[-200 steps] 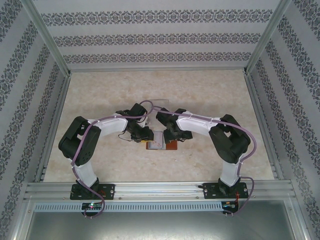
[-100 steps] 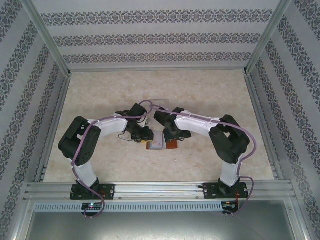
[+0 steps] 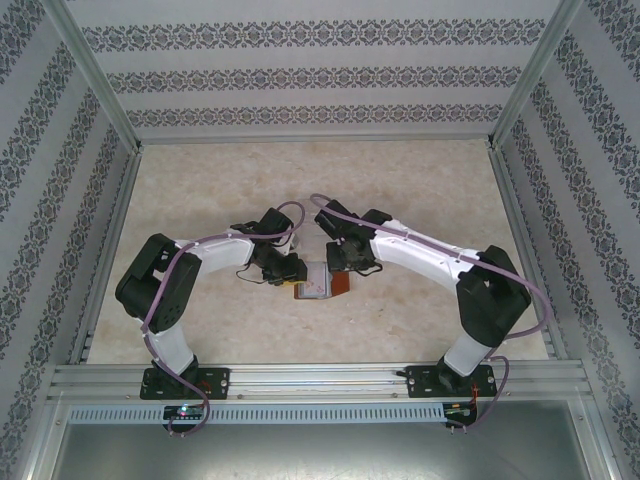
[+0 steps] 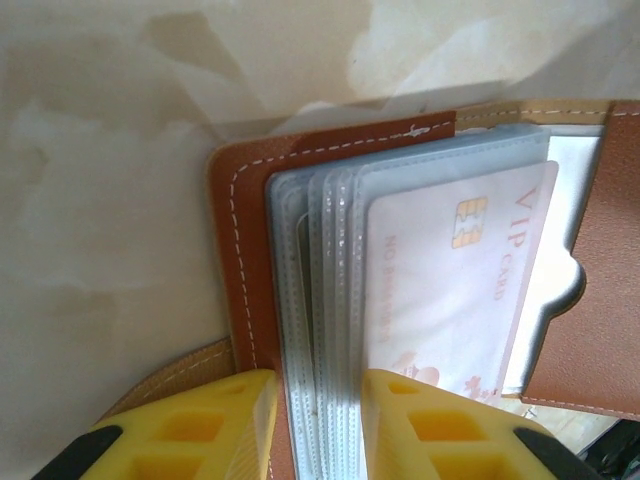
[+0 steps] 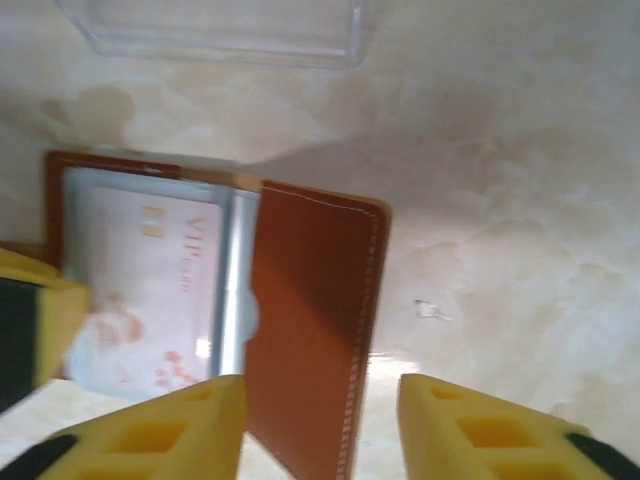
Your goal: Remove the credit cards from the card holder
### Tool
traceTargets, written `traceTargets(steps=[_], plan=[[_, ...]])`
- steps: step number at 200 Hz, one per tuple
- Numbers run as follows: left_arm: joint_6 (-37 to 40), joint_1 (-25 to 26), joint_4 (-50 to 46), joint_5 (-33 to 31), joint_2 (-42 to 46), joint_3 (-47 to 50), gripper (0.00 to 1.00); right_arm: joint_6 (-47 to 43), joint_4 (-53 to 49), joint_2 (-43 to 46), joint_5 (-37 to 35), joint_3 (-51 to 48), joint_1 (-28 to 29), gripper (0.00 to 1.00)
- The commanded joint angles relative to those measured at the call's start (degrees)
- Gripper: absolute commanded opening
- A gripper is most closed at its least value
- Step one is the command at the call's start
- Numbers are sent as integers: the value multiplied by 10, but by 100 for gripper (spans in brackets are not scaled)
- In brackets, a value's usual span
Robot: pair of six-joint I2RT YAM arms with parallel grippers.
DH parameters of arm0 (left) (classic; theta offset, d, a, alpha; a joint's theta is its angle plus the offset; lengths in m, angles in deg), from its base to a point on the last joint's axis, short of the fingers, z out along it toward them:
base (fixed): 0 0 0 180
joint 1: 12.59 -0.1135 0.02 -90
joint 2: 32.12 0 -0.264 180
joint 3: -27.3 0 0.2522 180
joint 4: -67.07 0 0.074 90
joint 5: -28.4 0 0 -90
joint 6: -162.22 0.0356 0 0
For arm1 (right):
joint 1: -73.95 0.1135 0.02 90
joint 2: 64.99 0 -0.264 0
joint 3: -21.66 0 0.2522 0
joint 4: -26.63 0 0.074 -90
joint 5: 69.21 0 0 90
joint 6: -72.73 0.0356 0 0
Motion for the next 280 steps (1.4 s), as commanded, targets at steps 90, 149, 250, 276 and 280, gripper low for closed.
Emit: traceTargets(steps=[90, 149, 250, 276, 280], plan=[[-6, 6, 1, 0, -10, 20, 26, 82, 228, -24, 216, -139, -60, 29], [-4, 6, 1, 0, -16, 20, 25, 134, 400, -33, 310, -237, -105, 30], [-18, 7, -3, -17, 24, 3, 28, 153, 473, -35, 349, -274, -116, 29], [-31, 8, 5, -3, 31, -9, 30, 157, 475, -31, 348, -281, -114, 29], [-33, 8, 6, -3, 32, -10, 30, 158, 474, -30, 347, -282, -114, 29]])
